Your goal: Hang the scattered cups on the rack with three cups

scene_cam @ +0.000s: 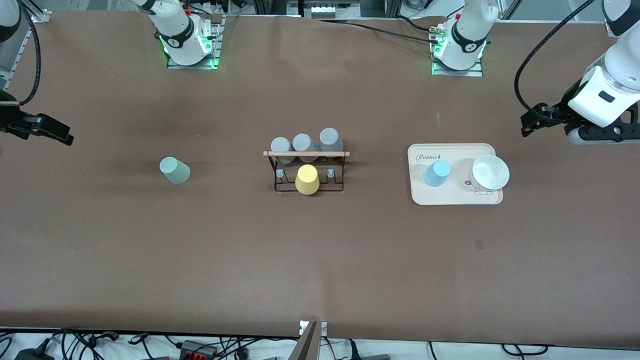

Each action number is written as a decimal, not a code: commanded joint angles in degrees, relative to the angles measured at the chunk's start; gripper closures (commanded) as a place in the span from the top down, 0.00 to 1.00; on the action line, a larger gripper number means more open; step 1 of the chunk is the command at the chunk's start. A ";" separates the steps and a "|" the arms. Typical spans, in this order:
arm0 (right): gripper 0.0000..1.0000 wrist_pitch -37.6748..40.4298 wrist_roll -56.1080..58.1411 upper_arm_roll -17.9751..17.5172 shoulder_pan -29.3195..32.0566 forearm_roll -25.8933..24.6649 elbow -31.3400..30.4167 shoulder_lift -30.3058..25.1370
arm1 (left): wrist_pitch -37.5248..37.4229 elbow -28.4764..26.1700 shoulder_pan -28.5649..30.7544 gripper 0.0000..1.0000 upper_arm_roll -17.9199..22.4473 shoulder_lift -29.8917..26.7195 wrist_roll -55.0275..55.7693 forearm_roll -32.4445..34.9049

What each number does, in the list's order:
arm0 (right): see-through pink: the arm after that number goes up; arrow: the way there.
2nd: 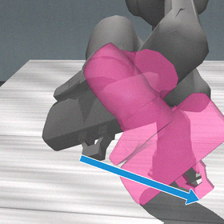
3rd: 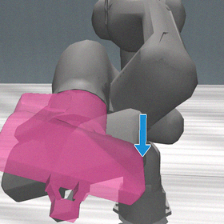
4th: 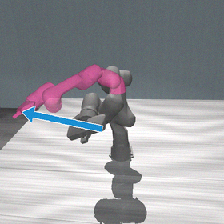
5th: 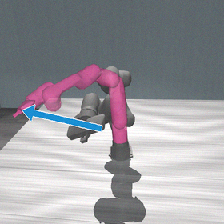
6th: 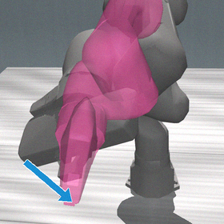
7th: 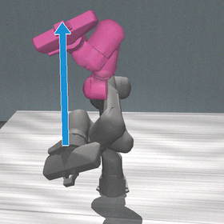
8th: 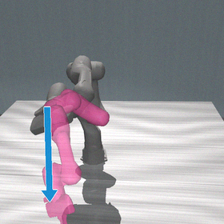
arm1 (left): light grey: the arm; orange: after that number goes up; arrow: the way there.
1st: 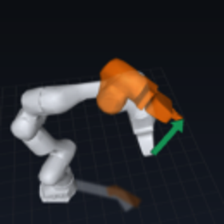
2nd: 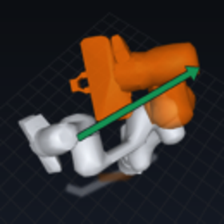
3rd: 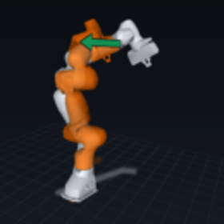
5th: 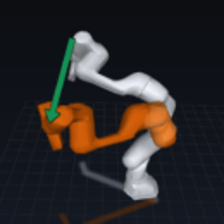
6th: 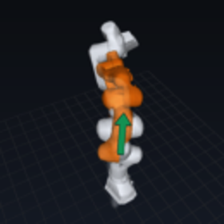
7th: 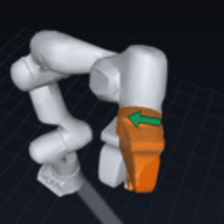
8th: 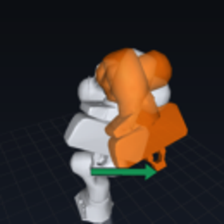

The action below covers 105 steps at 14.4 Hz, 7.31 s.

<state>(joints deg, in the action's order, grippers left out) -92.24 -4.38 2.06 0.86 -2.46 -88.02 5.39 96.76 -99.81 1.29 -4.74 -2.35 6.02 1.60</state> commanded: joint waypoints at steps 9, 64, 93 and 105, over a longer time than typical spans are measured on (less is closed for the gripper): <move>1.00 0.92 -0.63 -0.13 0.46 0.96 0.04 -0.29 | -1.39 1.90 0.38 1.00 -0.35 0.86 -0.30 0.16; 1.00 -3.29 0.78 0.05 0.55 0.96 -19.73 -9.87 | 64.88 -39.76 0.46 0.92 -10.81 16.59 7.43 8.25; 1.00 -44.50 8.39 -0.39 -2.79 0.61 -44.87 -4.52 | 17.77 8.48 -7.36 0.24 -19.07 22.38 27.91 8.86; 1.00 -52.07 9.57 -0.57 -4.11 0.88 -45.40 2.17 | 18.29 21.67 -18.60 0.27 -18.55 33.54 44.70 13.96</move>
<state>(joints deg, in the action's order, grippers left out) -143.02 4.63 1.48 -2.73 -2.42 -133.00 7.29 116.35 -83.70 -16.15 -23.57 27.73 49.24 13.89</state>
